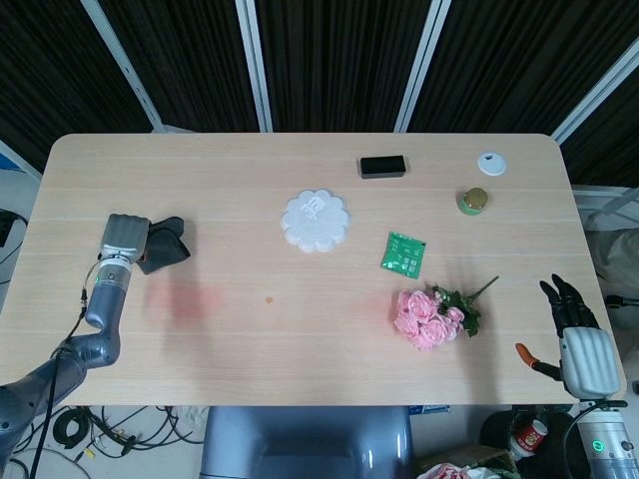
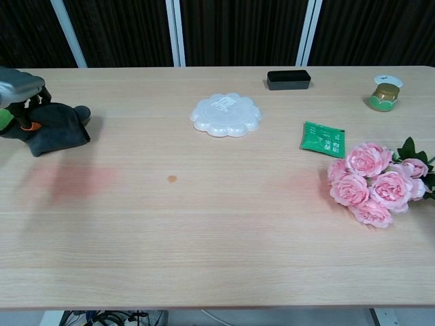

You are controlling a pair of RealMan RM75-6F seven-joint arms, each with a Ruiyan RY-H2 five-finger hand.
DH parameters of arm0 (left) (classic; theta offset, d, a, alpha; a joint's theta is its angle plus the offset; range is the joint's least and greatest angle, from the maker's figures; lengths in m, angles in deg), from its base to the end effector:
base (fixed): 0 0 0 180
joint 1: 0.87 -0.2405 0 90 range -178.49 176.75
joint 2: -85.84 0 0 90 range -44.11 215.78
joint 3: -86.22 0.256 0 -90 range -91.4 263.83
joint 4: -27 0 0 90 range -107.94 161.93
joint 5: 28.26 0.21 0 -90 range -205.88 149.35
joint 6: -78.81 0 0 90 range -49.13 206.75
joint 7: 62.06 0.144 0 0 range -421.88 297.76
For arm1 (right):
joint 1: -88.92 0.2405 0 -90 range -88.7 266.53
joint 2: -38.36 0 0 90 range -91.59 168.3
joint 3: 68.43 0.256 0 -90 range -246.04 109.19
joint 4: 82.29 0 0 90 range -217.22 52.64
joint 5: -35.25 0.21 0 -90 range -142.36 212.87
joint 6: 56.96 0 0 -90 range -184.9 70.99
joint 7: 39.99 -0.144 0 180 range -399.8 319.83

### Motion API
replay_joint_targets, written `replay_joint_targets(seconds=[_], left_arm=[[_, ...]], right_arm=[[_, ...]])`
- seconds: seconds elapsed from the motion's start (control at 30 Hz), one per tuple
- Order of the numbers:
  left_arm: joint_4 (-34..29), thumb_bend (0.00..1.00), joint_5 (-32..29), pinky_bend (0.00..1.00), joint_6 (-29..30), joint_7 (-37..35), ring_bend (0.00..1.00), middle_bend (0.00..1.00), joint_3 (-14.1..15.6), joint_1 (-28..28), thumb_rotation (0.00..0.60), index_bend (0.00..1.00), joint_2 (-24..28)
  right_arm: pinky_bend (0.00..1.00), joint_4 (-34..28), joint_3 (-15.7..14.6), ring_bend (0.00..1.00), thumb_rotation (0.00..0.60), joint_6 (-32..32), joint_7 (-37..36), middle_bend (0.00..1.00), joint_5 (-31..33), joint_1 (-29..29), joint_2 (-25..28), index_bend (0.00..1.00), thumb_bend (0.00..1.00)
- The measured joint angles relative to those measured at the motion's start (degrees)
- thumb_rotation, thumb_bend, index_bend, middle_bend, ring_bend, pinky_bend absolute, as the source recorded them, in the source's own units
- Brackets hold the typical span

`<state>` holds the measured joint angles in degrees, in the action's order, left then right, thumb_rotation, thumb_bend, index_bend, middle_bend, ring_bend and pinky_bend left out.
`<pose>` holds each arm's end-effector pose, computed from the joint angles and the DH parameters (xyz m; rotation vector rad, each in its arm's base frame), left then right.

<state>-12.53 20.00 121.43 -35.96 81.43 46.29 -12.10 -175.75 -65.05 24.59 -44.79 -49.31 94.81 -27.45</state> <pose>-0.2884 0.4361 0.0227 -1.6247 -0.7238 -0.3221 -0.3067 -0.1877 0.1420 1.3586 -1.0466 0.9770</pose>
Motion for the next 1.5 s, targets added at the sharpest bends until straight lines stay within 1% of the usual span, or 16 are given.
replay_joint_targets(seconds=[0.17, 0.27, 0.43, 0.6, 0.7, 0.8, 0.97, 1.1, 1.33, 1.5], left_arm=[[-5.61, 0.47, 4.35, 0.73, 3.85, -3.12, 0.66, 0.73, -0.45, -0.44, 0.6, 0.65, 1.54], [-10.13, 0.47, 7.29, 0.73, 6.5, -4.23, 0.66, 0.73, -0.47, -0.54, 0.6, 0.65, 2.79], [-20.31, 0.47, 11.61, 0.73, 10.7, -4.48, 0.66, 0.74, -0.62, -0.53, 0.6, 0.65, 5.21], [-30.52, 0.47, 14.91, 0.73, 13.66, -1.59, 0.67, 0.75, -0.82, 0.05, 0.6, 0.66, 6.9], [-34.64, 0.47, 15.99, 0.73, 14.37, 1.99, 0.67, 0.75, -0.76, 0.67, 0.6, 0.66, 7.17], [-37.09, 0.47, 16.59, 0.73, 14.67, 5.77, 0.67, 0.75, -0.53, 1.34, 0.6, 0.66, 6.74], [-37.81, 0.47, 15.71, 0.73, 14.15, 11.23, 0.67, 0.74, -0.11, 2.3, 0.6, 0.65, 4.4], [-37.14, 0.48, 14.13, 0.73, 13.15, 15.16, 0.67, 0.75, 0.71, 2.84, 0.6, 0.66, 0.99], [-35.69, 0.48, 14.85, 0.73, 12.36, 16.9, 0.67, 0.75, 2.48, 2.98, 0.6, 0.66, -2.75], [-32.06, 0.48, 14.13, 0.73, 11.66, 19.84, 0.67, 0.74, 2.98, 3.18, 0.6, 0.64, -4.09]], right_arm=[[0.19, 0.02, 0.06, 0.0, 0.6, 0.18, -0.41, 0.0, -0.17, -0.02, 0.02, 0.0, 0.13], [0.19, 0.08, 0.11, 0.0, 0.6, 0.33, -0.74, 0.0, -0.27, -0.04, -0.01, 0.0, 0.13], [0.19, 0.31, 0.17, 0.0, 0.6, 0.49, -1.15, 0.0, -0.41, -0.07, -0.07, 0.0, 0.13], [0.19, 0.38, 0.35, 0.0, 0.6, 0.37, -1.28, 0.0, -0.05, -0.03, -0.1, 0.0, 0.13], [0.19, 0.42, 0.57, 0.0, 0.6, 0.4, -1.68, 0.0, 0.15, -0.01, -0.08, 0.0, 0.13], [0.19, 0.47, 0.64, 0.0, 0.6, 0.41, -2.13, 0.0, 0.18, 0.0, -0.06, 0.0, 0.13], [0.19, 0.73, 0.6, 0.0, 0.6, 0.48, -2.46, 0.0, -0.11, 0.02, -0.1, 0.0, 0.13], [0.19, 0.9, 0.62, 0.0, 0.6, 0.25, -2.04, 0.0, 0.21, 0.05, -0.05, 0.0, 0.13], [0.19, 0.68, 0.64, 0.0, 0.6, 0.04, -1.99, 0.0, 0.36, 0.08, 0.07, 0.0, 0.13], [0.19, 0.56, 0.57, 0.0, 0.6, 0.19, -1.83, 0.0, 0.33, -0.04, 0.12, 0.0, 0.13]])
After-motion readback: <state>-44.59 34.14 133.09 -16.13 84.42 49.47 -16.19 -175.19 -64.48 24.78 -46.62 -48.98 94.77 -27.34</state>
